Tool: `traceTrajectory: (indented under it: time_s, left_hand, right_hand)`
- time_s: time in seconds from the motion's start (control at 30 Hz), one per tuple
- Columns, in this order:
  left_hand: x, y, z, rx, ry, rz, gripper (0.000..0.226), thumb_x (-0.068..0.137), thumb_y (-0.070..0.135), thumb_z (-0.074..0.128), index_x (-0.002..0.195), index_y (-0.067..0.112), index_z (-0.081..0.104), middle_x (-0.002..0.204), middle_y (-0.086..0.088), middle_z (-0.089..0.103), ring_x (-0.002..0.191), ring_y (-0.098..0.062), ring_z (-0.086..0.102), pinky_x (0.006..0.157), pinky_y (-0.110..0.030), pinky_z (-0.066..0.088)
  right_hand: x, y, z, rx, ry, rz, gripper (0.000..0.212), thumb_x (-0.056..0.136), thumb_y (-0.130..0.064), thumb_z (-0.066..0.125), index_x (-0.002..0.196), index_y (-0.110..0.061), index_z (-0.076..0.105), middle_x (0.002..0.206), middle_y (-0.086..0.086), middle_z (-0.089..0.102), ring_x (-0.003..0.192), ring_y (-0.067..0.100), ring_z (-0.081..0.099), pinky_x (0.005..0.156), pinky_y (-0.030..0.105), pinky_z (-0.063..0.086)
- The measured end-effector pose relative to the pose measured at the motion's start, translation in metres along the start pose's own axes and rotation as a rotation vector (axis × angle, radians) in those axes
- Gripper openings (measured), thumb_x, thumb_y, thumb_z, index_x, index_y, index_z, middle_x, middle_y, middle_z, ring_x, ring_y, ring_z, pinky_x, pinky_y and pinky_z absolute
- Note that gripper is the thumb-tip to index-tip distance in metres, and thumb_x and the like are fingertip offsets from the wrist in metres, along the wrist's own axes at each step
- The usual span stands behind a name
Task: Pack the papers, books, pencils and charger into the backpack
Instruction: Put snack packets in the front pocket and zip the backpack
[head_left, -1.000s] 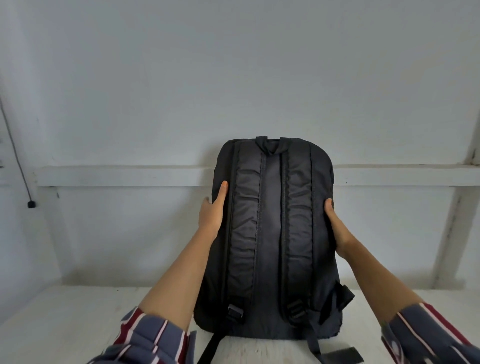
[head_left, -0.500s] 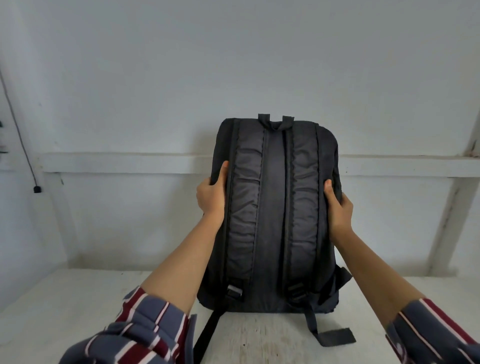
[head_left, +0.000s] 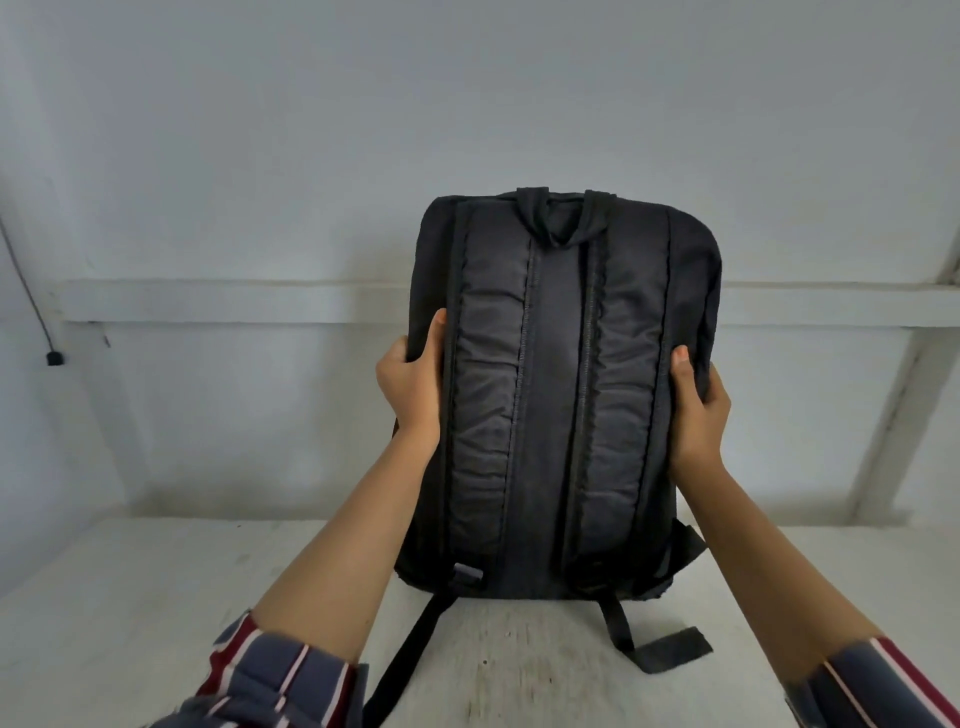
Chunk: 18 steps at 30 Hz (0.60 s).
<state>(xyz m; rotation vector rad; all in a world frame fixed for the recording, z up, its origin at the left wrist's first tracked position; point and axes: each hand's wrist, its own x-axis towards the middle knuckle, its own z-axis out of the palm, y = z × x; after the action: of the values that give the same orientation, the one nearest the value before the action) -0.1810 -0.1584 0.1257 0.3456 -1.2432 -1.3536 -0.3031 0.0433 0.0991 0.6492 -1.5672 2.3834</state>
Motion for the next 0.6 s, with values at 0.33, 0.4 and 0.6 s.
traceTrajectory:
  time_s: [0.33, 0.4, 0.6]
  left_hand:
    - [0.031, -0.026, -0.002, 0.313, -0.090, -0.073, 0.050, 0.086, 0.059, 0.049, 0.076, 0.011, 0.054, 0.076, -0.005, 0.057, 0.074, -0.019, 0.055, 0.070, -0.032, 0.046]
    - [0.040, -0.025, -0.002, 0.576, -0.201, -0.125, 0.072, 0.081, 0.075, 0.033, 0.105, 0.012, 0.057, 0.104, -0.009, 0.061, 0.096, -0.026, 0.058, 0.088, -0.043, 0.047]
    - [0.030, -0.018, -0.028, 0.344, -0.384, -0.314, 0.102, 0.068, 0.082, 0.045, 0.147, 0.021, 0.022, 0.148, -0.006, 0.034, 0.132, -0.022, 0.038, 0.111, -0.040, 0.032]
  right_hand:
    - [0.027, 0.022, 0.018, -0.204, -0.075, 0.043, 0.039, 0.092, -0.046, 0.049, 0.116, -0.016, 0.054, 0.113, 0.003, 0.061, 0.107, 0.021, 0.057, 0.098, 0.037, 0.045]
    - [0.033, 0.027, 0.019, -0.281, -0.079, 0.102, 0.051, 0.090, -0.054, 0.046, 0.127, -0.019, 0.049, 0.125, 0.003, 0.056, 0.115, 0.023, 0.053, 0.104, 0.041, 0.040]
    - [0.017, 0.028, -0.010, -0.193, -0.202, 0.368, 0.090, 0.073, -0.071, 0.049, 0.147, -0.026, 0.025, 0.146, -0.004, 0.037, 0.127, 0.016, 0.042, 0.106, 0.035, 0.035]
